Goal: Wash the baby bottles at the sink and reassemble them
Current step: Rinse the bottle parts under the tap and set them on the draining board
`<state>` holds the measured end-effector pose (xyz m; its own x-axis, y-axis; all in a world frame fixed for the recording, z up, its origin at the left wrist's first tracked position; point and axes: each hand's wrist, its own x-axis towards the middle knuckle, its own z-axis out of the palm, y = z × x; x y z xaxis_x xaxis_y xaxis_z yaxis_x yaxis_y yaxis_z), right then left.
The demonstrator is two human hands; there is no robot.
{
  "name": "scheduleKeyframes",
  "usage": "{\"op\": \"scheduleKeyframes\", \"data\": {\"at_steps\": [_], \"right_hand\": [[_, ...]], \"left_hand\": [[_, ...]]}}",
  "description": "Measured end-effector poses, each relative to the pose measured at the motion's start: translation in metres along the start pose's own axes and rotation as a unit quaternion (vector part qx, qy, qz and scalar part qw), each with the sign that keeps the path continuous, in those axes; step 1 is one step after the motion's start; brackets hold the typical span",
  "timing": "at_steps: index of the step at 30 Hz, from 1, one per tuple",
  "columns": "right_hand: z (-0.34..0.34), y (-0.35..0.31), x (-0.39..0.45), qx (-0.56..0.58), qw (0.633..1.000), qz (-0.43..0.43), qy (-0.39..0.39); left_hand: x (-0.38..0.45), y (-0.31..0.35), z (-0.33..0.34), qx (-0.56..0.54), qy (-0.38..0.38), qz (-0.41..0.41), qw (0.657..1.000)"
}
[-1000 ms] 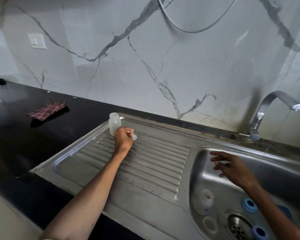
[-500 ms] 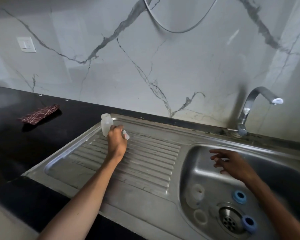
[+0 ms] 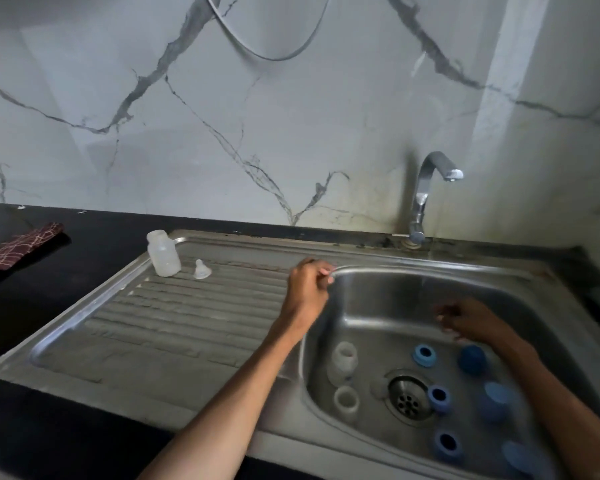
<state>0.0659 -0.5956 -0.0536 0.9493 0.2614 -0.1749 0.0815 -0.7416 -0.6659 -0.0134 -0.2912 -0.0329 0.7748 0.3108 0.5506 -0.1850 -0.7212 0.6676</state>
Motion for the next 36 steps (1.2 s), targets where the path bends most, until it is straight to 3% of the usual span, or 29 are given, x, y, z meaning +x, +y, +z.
{"op": "scheduleKeyframes", "data": {"at_steps": [6,13,22,29,33,36], "right_hand": [[0.015,0.014,0.007,-0.043,0.999,0.027,-0.002],[0.043,0.03,0.031,-0.134,0.991,0.027,-0.003],[0.062,0.048,0.041,-0.234,0.971,0.029,-0.029],[0.073,0.05,0.038,-0.234,0.972,0.024,-0.025],[0.064,0.044,0.036,-0.205,0.979,0.002,-0.004],[0.046,0.034,0.036,-0.102,0.994,-0.016,0.036]], "left_hand": [[-0.015,0.062,0.083,-0.02,-0.15,-0.026,0.988],[-0.023,0.056,0.117,0.041,-0.245,-0.022,0.968],[-0.029,0.047,0.12,0.063,-0.256,0.032,0.964],[-0.031,0.048,0.121,0.053,-0.252,0.039,0.965],[-0.031,0.048,0.121,0.046,-0.252,0.029,0.966],[-0.028,0.046,0.12,0.052,-0.25,0.011,0.967]]}}
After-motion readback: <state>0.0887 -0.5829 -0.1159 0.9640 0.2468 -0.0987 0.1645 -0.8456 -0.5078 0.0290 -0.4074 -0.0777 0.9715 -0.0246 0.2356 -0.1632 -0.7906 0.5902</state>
